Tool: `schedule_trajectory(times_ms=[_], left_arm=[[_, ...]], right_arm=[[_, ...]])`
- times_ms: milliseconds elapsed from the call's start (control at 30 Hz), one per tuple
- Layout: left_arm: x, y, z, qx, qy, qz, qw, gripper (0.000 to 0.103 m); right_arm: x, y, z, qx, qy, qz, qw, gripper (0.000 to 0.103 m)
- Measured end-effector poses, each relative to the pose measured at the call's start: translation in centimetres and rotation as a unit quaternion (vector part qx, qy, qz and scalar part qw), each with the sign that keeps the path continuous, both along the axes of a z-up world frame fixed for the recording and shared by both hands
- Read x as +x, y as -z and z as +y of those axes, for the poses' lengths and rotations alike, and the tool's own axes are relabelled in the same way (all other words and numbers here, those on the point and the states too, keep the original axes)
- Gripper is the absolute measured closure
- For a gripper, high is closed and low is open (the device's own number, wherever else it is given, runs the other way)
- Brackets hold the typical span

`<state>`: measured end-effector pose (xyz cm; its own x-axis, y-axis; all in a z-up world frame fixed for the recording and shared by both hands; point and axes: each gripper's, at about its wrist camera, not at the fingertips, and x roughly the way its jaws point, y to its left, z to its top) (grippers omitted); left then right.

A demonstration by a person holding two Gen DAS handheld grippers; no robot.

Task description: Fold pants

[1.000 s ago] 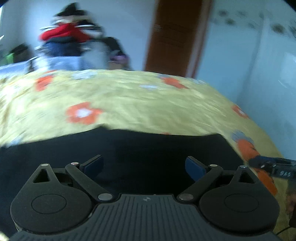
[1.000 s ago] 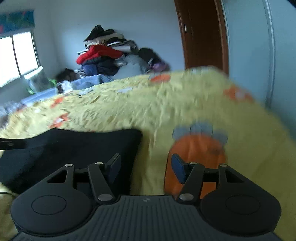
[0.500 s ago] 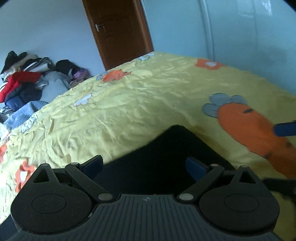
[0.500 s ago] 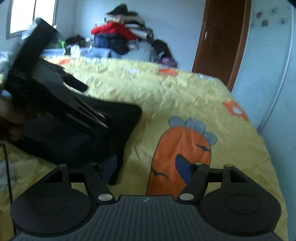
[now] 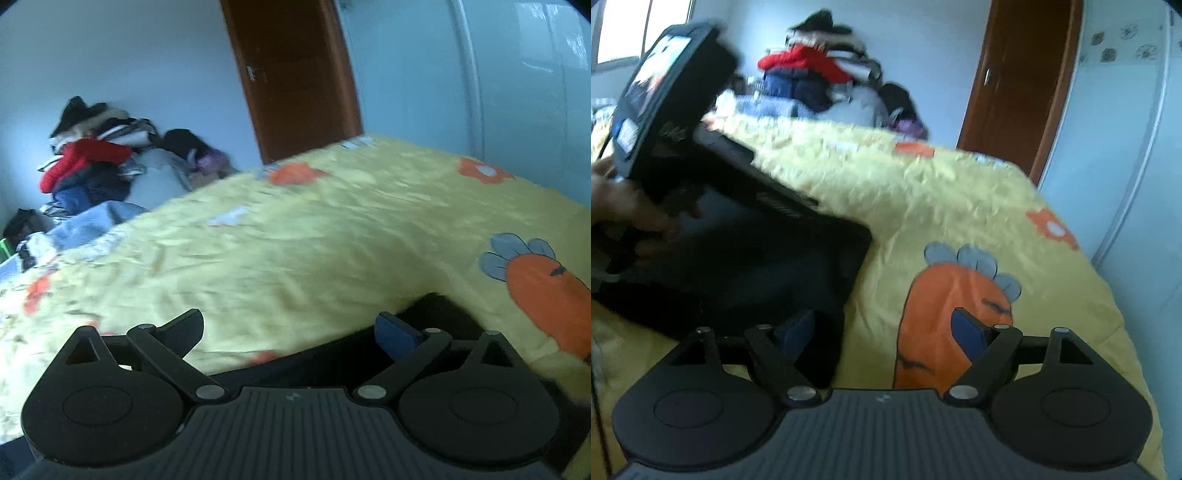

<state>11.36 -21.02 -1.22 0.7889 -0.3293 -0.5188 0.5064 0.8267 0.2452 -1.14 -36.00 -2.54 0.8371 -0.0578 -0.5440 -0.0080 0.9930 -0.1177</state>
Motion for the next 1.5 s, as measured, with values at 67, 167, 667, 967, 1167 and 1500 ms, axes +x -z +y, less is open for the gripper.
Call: schedule_trajectory(times_ms=[67, 167, 667, 967, 1167, 1500], left_arm=[[0.0, -0.6, 2.6, -0.007, -0.007, 0.003, 0.9999, 0.001], [0.0, -1.0, 6.8, 0.002, -0.037, 0.009, 0.9993, 0.001], [3.3, 2.2, 12.7, 0.022, -0.108, 0.052, 0.9925, 0.002], [1.3, -0.4, 19.8, -0.076, -0.176, 0.070, 0.9789, 0.002], [-1.1, 1.2, 22.0, -0.050, -0.173, 0.103, 0.9782, 0.003], [-5.8, -1.5, 31.2, -0.137, -0.263, 0.076, 0.9521, 0.002]], right_arm=[[-0.1, -0.7, -0.1, 0.024, -0.011, -0.020, 0.999, 0.022], [0.7, -1.2, 0.5, 0.048, -0.027, -0.026, 0.998, 0.022], [9.0, 0.8, 12.6, 0.040, -0.259, 0.079, 0.962, 0.021], [8.5, -1.7, 10.4, 0.113, -0.220, 0.045, 0.968, 0.021], [9.9, 1.3, 13.5, 0.033, -0.222, 0.065, 0.972, 0.009], [7.2, -2.7, 18.3, -0.017, -0.272, 0.006, 0.962, 0.008]])
